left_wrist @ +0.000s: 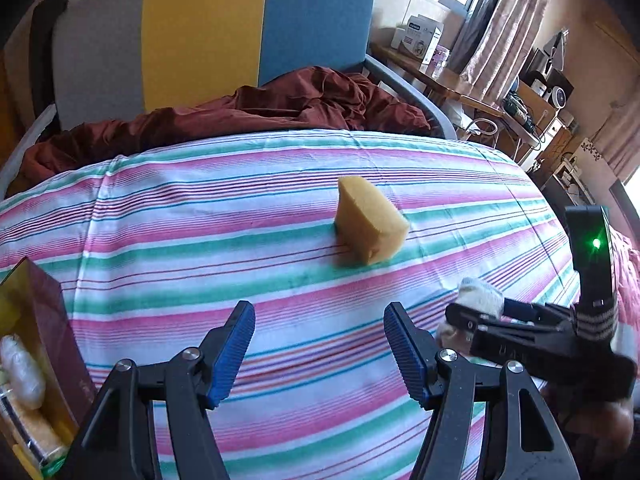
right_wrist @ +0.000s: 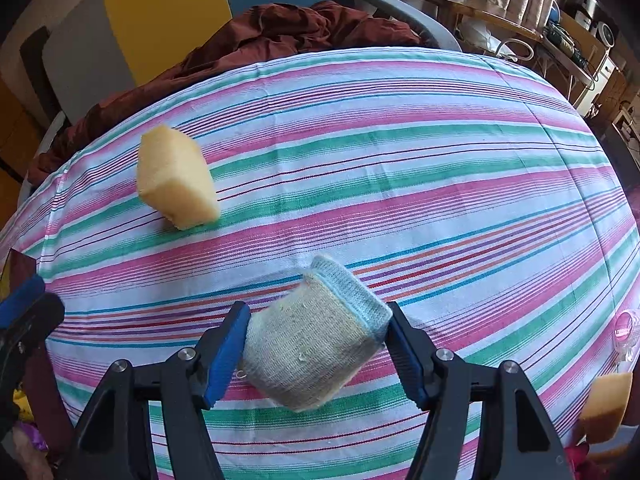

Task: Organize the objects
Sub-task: 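Reach the right gripper to the white-blue knit sock and close on it, then grasp the yellow sponge with the left gripper while the right gripper lifts the knit sock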

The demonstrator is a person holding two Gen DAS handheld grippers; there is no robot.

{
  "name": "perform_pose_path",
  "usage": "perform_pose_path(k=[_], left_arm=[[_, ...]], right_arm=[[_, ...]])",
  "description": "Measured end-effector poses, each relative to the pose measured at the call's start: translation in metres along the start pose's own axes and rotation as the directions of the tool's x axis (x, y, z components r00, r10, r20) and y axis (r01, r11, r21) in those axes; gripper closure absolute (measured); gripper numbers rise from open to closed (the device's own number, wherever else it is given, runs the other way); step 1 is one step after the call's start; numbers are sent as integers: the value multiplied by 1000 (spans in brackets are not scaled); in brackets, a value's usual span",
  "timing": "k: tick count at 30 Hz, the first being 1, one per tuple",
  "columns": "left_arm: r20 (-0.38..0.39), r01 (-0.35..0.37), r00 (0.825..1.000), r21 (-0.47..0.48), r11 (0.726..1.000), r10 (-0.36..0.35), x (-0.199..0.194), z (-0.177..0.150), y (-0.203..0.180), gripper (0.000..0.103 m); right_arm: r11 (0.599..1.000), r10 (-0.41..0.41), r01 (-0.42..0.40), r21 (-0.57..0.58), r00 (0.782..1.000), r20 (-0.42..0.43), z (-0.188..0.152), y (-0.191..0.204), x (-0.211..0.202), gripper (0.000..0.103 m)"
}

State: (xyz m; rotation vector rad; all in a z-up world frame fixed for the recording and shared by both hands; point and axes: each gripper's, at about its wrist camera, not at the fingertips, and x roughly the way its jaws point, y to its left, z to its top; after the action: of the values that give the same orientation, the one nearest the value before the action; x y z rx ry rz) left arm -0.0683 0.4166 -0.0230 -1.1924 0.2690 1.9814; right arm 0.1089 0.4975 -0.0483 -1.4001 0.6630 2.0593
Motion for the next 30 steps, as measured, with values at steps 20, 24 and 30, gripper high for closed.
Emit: perform_pose_path(k=[20,24,30], left_arm=[[-138,53,988,-106,993,-68,123,71,-22,41],[-102,87,990,-88,992,-96,103,59,-22,64],[-66,87,994,-23,996,-89,59,20,-18,65]], right_arm=[[1000,12,-12,-5,1000,-14,3,-3,4,33],[1000,12,-12,-16,1000,-5,6,-3,4,34],[999,3,-3,-38,1000,6,8,-1,2,35]])
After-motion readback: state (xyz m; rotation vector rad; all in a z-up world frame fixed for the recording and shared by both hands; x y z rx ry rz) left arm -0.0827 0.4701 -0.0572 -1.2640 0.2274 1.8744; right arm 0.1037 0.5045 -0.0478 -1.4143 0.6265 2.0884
